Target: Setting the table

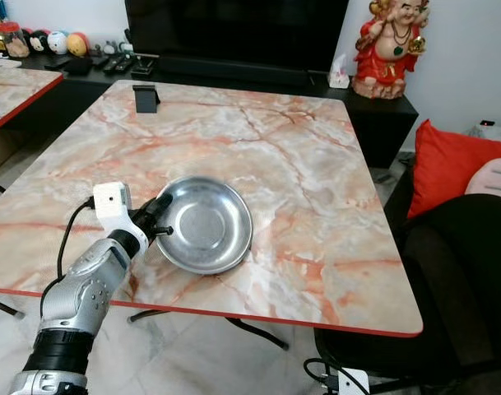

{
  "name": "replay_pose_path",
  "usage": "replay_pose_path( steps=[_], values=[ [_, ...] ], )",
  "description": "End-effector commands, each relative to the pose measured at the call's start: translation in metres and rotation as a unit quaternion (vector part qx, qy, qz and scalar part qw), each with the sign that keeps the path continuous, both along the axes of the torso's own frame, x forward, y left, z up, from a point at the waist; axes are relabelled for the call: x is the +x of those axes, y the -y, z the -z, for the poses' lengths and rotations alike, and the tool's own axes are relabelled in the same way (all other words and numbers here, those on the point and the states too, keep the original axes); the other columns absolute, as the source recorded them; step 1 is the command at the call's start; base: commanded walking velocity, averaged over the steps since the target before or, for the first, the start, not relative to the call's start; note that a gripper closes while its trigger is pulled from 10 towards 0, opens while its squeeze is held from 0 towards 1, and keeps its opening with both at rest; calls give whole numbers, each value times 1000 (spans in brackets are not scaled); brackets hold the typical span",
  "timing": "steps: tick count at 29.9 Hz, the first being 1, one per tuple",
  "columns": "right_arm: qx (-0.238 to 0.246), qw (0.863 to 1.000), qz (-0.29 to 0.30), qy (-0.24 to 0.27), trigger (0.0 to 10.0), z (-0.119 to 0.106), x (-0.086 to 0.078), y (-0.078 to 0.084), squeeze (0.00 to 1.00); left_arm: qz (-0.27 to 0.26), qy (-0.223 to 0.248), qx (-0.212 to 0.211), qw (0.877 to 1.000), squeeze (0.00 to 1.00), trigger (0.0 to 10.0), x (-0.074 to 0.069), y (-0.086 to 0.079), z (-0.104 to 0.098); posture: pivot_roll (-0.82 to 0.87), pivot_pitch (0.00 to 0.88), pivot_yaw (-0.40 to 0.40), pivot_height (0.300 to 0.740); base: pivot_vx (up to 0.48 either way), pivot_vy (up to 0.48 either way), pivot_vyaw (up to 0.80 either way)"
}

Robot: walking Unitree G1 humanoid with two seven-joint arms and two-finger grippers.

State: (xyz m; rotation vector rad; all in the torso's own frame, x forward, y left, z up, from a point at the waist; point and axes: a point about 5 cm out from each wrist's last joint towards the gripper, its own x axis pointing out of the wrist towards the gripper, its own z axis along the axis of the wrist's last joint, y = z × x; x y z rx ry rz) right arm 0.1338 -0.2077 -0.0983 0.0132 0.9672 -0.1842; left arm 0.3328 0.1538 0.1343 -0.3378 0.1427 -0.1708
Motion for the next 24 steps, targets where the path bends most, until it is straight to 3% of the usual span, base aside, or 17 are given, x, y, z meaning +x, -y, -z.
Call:
replay_pose_path(
  steps=[1, 10, 14, 24],
  values=[
    [0, 1000, 1, -2, 10000, 0, 0, 1, 0, 1, -12, 0, 1000, 0, 10000, 2, 2, 0, 91, 0, -89, 731, 0, 0, 0],
    [-1, 1000, -3, -3, 10000, 0, 0, 2, 0, -5, -47, -25, 999, 0, 10000, 2, -2, 5, 95, 0, -94, 731, 0, 0, 0],
    [-1, 1000, -4, -5, 10000, 0, -1, 2, 0, -3, -87, -10, 996, 0, 10000, -3, -8, 13, 97, 0, -93, 731, 0, 0, 0],
    [-1, 1000, -8, -6, 10000, 0, -1, 1, 0, 7, -116, 3, 993, 0, 10000, -14, -16, 15, 104, 0, -94, 731, 0, 0, 0]
  ],
)
